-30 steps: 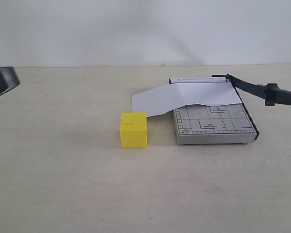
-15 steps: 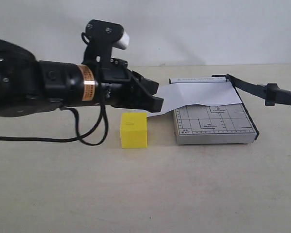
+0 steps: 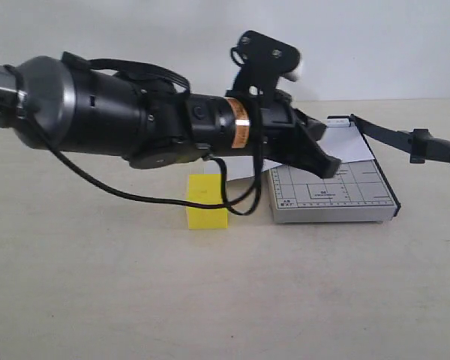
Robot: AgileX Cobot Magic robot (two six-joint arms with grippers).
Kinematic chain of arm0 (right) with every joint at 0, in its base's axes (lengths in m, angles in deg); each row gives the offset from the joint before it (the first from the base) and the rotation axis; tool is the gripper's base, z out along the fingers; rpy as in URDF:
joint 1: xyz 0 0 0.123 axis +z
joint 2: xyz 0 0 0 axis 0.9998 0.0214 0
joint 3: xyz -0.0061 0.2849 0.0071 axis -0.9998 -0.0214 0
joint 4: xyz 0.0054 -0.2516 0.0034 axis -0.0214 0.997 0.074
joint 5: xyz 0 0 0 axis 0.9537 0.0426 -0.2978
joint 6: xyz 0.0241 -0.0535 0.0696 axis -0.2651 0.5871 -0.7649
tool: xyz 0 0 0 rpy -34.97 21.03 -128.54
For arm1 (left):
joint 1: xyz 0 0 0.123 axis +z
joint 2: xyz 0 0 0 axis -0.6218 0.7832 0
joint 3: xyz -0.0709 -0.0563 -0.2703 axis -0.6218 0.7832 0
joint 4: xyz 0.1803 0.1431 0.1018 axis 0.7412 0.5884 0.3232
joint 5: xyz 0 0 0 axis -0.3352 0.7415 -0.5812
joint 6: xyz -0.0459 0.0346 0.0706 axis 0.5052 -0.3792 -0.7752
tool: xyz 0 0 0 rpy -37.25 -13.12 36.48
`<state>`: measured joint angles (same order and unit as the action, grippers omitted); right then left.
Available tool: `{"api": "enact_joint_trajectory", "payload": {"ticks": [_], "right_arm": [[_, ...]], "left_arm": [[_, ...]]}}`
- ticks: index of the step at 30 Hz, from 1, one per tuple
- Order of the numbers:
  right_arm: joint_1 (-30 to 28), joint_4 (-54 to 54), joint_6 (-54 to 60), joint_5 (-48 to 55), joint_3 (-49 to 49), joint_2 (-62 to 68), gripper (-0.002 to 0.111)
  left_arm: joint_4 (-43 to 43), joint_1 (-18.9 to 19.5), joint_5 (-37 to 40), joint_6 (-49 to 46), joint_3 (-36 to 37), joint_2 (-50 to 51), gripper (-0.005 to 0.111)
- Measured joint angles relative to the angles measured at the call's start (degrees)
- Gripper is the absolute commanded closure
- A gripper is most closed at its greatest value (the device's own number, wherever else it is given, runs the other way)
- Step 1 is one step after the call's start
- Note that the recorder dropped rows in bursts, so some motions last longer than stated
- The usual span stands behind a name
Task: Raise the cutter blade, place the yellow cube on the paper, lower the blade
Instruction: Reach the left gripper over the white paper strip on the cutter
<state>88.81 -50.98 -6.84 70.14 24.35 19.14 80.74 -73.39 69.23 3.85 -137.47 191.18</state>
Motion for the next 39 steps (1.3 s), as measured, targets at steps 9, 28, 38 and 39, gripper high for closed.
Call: {"api": "enact_joint_trajectory", "payload": {"ticks": [9, 28, 38, 39], "right_arm": [[0.0, 0.0, 0.0, 0.0, 0.0, 0.0, 0.109], [0.0, 0.0, 0.0, -0.4, 0.0, 0.0, 0.109], [0.0, 0.0, 0.0, -0.4, 0.0, 0.0, 0.109], [0.0, 0.0, 0.0, -0.49, 0.0, 0.0, 0.109]], "left_arm": [[-2.18, -4.73, 3.75, -3.05, -10.22, 7.94, 0.102], [-5.19, -0.95, 22.05, -3.05, -19.14, 14.13, 0.102], [-5.41, -0.49, 19.53, -3.05, -19.14, 15.62, 0.102], [-5.41, -0.46, 19.14, -3.05, -19.14, 15.9, 0.102]]}}
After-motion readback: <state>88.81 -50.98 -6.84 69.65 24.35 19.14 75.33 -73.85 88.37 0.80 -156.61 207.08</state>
